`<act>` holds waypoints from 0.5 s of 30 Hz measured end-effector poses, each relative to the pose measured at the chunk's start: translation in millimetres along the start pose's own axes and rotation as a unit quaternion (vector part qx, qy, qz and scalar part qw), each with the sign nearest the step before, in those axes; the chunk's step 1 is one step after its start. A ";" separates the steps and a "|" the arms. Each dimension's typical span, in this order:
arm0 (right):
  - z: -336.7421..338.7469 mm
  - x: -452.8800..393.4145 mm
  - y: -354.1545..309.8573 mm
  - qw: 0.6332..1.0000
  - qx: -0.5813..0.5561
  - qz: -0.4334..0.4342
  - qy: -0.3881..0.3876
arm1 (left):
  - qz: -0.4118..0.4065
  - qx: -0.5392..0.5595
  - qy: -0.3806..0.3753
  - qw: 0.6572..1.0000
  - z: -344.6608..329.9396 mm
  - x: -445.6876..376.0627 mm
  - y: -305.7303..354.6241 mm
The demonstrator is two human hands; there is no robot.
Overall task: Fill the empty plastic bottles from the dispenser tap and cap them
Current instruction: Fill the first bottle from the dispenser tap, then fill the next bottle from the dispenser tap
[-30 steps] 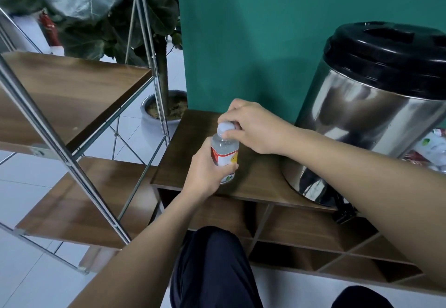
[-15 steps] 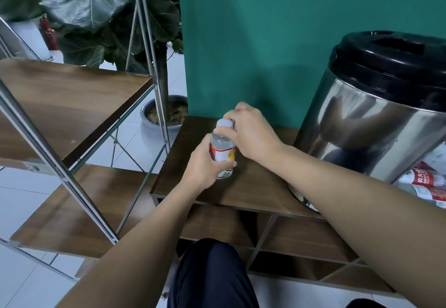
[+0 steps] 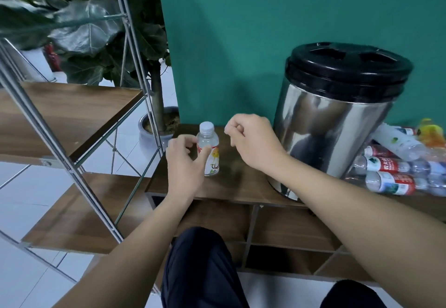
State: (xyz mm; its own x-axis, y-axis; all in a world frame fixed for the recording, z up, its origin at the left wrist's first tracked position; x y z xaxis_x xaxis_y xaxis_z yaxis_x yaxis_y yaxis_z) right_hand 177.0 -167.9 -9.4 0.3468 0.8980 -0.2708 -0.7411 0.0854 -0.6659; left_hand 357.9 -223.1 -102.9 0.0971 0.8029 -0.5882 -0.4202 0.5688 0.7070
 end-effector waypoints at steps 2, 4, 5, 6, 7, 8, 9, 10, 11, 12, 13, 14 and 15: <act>18.1 26.5 7.6 1.000 -0.015 0.007 -0.007 | -0.035 0.049 -0.010 0.998 -0.4 9.2 38.1; 43.2 53.8 17.6 0.999 -0.047 0.006 0.004 | -0.061 0.094 -0.035 0.993 -5.4 20.0 80.3; 58.0 67.4 24.3 0.998 -0.063 0.004 0.015 | -0.071 0.118 -0.053 0.989 -10.6 25.5 101.1; 74.3 80.8 31.6 0.997 -0.077 0.002 0.029 | -0.077 0.140 -0.076 0.984 -17.1 31.0 120.9; 91.9 93.9 41.3 0.995 -0.085 -0.002 0.048 | -0.081 0.165 -0.105 0.977 -25.6 37.0 140.8; 109.9 106.6 52.9 0.994 -0.089 -0.009 0.069 | -0.084 0.188 -0.136 0.969 -36.0 43.2 159.4; 127.2 117.7 66.6 0.992 -0.092 -0.019 0.088 | -0.088 0.208 -0.165 0.960 -47.7 49.3 177.6; 144.1 127.7 82.2 0.989 -0.097 -0.034 0.105 | -0.094 0.227 -0.188 0.951 -60.3 55.5 194.9; 160.2 136.1 98.8 0.986 -0.101 -0.049 0.119 | -0.096 0.247 -0.203 0.943 -74.2 61.5 211.3; 174.6 142.7 116.4 0.984 -0.104 -0.067 0.131 | -0.091 0.269 -0.212 0.935 -89.4 67.1 225.6; 187.9 148.7 134.6 0.981 -0.104 -0.086 0.141 | -0.083 0.290 -0.219 0.928 -105.8 73.6 238.6; 200.0 154.1 152.7 0.978 -0.102 -0.107 0.149 | -0.073 0.306 -0.227 0.922 -123.4 80.1 249.9; 210.4 158.6 170.4 0.975 -0.099 -0.124 0.154 | -0.065 0.318 -0.236 0.916 -141.5 86.6 260.1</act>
State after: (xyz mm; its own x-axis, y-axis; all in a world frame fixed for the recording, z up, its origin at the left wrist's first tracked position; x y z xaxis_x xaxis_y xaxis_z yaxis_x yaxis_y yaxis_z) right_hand -15.3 79.9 -19.5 0.6803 0.6851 -0.2606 -0.4980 0.1712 -0.8501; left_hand 129.4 -30.8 -25.4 0.5516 0.6230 -0.5546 0.2181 0.5341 0.8168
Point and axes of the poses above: each hand's wrist, its own x-axis away from the middle knuckle, its own z-axis out of the back of the hand, y = z × x, the point moved 2 cm from there along -x, towards the middle knuckle, and after that the axes turned 13 degrees about -z, right-handed, at the moved point
